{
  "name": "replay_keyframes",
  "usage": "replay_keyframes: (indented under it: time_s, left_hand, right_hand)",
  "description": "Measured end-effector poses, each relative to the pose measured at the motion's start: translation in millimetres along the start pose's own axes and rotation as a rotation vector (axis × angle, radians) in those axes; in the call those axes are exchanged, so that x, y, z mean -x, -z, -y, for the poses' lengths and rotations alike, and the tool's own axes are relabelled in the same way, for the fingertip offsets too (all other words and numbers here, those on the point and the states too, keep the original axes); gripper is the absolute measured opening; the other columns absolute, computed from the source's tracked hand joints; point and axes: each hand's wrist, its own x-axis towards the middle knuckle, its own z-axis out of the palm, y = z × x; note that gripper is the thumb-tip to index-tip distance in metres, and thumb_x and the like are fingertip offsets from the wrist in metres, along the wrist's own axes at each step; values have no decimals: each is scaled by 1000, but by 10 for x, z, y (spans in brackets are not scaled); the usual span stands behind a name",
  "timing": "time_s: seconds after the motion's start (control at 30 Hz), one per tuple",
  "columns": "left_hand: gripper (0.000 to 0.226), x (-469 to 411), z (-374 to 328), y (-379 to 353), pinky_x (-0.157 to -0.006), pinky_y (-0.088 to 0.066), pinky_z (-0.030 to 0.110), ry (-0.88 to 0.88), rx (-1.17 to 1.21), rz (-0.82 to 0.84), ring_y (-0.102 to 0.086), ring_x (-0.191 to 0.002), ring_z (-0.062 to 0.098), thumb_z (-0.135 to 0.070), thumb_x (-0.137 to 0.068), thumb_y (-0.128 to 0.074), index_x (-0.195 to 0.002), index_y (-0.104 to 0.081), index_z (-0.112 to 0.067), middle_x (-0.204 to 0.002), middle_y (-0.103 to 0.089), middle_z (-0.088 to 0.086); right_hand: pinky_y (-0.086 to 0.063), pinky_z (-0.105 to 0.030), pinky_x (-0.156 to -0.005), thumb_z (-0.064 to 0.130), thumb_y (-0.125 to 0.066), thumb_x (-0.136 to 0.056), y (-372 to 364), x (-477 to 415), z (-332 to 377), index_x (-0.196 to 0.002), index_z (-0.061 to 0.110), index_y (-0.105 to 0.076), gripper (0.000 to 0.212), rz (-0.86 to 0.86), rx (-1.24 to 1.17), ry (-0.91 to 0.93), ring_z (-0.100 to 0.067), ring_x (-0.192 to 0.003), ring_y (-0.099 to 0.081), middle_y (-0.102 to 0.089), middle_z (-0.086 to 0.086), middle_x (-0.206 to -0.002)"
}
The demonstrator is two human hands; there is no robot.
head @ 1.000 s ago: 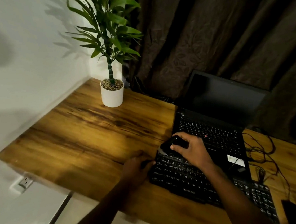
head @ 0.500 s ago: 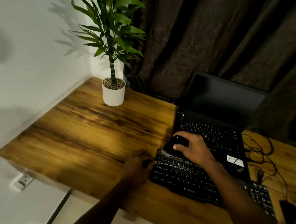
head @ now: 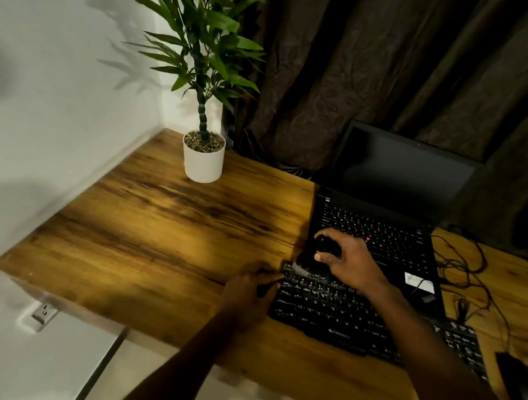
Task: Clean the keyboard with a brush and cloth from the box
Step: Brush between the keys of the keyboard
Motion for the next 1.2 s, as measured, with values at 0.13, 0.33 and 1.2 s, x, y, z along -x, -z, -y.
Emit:
replay_keyframes:
  time_s: [0.13,0.33,1.2]
  left_hand:
    - [40,-2,-22,3,-90,-48,24,-2,-18,-5,-53,-115,4,-56,-89,-47,-121,-66,-42,-125,-58,-16]
    - [36,9,-48,22,-93,-47,22,2,-18,-22,-53,-118,4,-51,-90,-53,-120,-68,-42,-126,-59,-15]
    - [45,0,-86,45,-88,-51,27,17,4,-22,-56,-113,6,-57,-82,-45,-117,-70,-41,-121,-61,-13]
  right_hand:
    - [-53,-11,-59,11,-74,-89,-14,-18,-7,-115,31,-64,34,-5,4,3,-5,-83,-68,-67,-4,-107]
    - [-60,-22,-65,13,-73,-89,-166,-103,57,-114,34,-64,34,20,-57,11,-15,-96,-68,-64,-7,-115]
    - [-52,-14,-57,3,-68,-90,3,71,-55,-124,23,-64,39,-48,5,37,3,-79,-65,-66,-5,-110]
